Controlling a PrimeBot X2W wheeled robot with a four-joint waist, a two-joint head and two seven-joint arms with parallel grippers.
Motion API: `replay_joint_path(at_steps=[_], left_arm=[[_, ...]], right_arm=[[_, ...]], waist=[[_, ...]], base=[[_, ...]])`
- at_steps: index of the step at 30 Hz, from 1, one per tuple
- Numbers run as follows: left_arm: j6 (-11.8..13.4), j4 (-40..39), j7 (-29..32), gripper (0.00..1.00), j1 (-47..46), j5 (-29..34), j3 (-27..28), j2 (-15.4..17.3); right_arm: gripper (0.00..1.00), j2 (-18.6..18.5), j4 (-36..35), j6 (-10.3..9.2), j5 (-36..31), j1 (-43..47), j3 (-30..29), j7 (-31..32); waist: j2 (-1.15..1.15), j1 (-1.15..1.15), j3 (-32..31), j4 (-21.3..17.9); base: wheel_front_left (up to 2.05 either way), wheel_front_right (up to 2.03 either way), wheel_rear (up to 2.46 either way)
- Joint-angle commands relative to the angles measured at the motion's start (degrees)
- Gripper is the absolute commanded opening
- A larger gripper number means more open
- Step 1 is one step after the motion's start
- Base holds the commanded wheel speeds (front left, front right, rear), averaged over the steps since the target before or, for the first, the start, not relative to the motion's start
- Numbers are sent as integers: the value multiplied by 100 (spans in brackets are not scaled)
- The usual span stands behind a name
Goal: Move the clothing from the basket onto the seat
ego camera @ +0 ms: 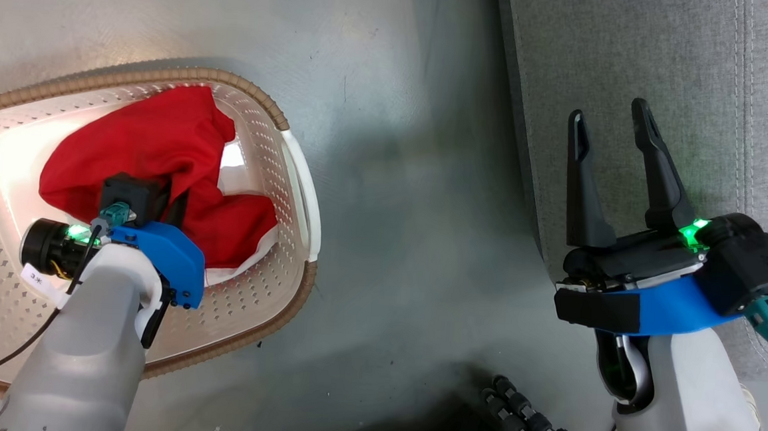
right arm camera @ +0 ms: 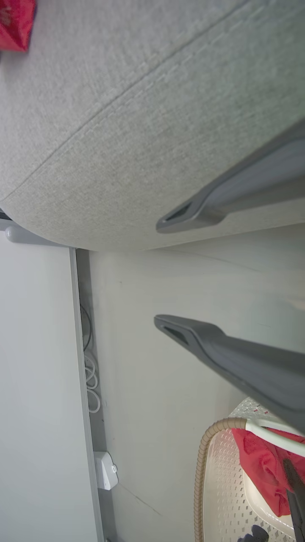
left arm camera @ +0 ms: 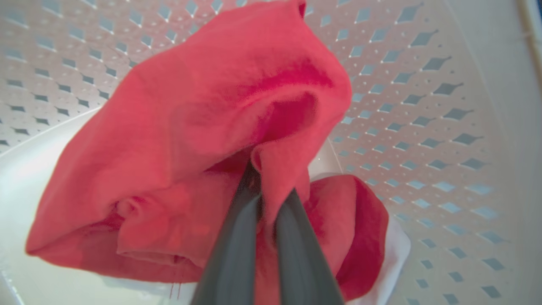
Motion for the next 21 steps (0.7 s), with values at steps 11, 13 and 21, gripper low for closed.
replay_joint_path(at_steps=[11,13,21], left_arm=[[-13,-329,-21,0,312,-99,12,-119],[-20,-414,-22,0,450,-120,35,-182],[-112,-894,-22,0,1079,-43,-127,-389]], right_arm=[[100,14,281,-6,-157,-175,44,-38],[100,14,354,-6,-190,-126,36,-26],[100,9,609,-6,-334,252,-19,196]], waist=[[0,0,-789,168],[0,0,-1096,237],[0,0,-2428,598]], base=[[0,0,0],[0,0,0],[0,0,0]])
